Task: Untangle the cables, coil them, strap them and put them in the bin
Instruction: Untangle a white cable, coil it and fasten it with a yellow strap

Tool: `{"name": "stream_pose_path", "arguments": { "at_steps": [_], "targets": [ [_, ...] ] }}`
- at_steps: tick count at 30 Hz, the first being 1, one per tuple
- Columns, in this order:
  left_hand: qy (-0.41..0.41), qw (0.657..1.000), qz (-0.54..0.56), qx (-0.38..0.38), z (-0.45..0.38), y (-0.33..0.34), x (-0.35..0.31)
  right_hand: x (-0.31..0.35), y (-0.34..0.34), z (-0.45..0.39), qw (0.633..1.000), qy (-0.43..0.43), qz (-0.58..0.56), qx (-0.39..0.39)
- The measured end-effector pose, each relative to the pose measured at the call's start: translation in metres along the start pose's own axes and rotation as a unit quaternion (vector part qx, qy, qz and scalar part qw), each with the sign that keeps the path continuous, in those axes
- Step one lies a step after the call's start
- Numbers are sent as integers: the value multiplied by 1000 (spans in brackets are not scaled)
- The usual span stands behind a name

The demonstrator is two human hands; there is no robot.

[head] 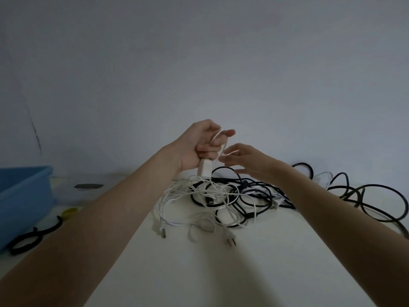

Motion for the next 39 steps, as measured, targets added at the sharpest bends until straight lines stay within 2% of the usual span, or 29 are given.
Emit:
{"name": "stream_pose_path", "arguments": {
  "at_steps": [2, 3, 7, 8, 10, 13, 15, 17, 18, 21, 23, 25, 27, 33, 37, 39],
  "targets": [
    [-2, 999, -25, 44, 3, 12, 2, 10, -2, -3, 997, -32, 27, -61],
    [4, 998, -23, 59, 4, 19, 1, 13, 1, -5, 996, -43, 41, -64],
    [69, 997, 34, 33, 4, 28, -19, 4, 24, -4, 1000, -2, -20, 0],
    [87, 994, 58, 9, 2, 22, -26, -1, 28, -2, 999, 19, -29, 20],
    [146, 981, 109, -73, -1, -4, -40, -11, 35, 5, 996, 52, 34, 60],
    [254, 925, 170, -227, 8, -64, -60, -17, 27, 16, 990, 50, 88, 101],
    [257, 910, 153, -286, 15, -94, -60, -10, 5, 20, 997, 22, 53, 60],
    [220, 918, 119, -308, 15, -107, -49, 4, -13, 24, 998, -27, 47, 28],
    [197, 926, 97, -306, 12, -104, -41, 13, -16, 25, 996, -51, 60, 36],
    [78, 963, 13, -256, -2, -85, -9, 35, 1, 27, 976, -91, 171, 97],
    [-25, 985, -73, -153, -9, -58, 14, 44, 8, 25, 972, -90, 193, 101],
    [-81, 987, -139, -27, -9, -28, 30, 52, 4, 22, 982, -97, 143, 73],
    [-101, 986, -132, 31, -5, -8, 38, 57, -8, 18, 991, -98, 84, 19],
    [-104, 990, -75, 58, -1, -5, 39, 56, -58, 26, 976, -128, -31, -172],
    [-94, 986, -66, 122, 4, 18, 36, 47, -70, 25, 963, -136, -69, -221],
    [-59, 986, -42, 147, 8, 33, 27, 37, -61, 19, 971, -114, -11, -209]
  ]
}}
Point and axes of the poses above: each hand's wrist, its own z-axis away from the middle knuckle, its own y-axis out of the palm, x = y × z, the point moved 8 cm from there along -z, towards the middle knuckle, and after that the axes turned 2 degrees about x, right-handed, at the moved point
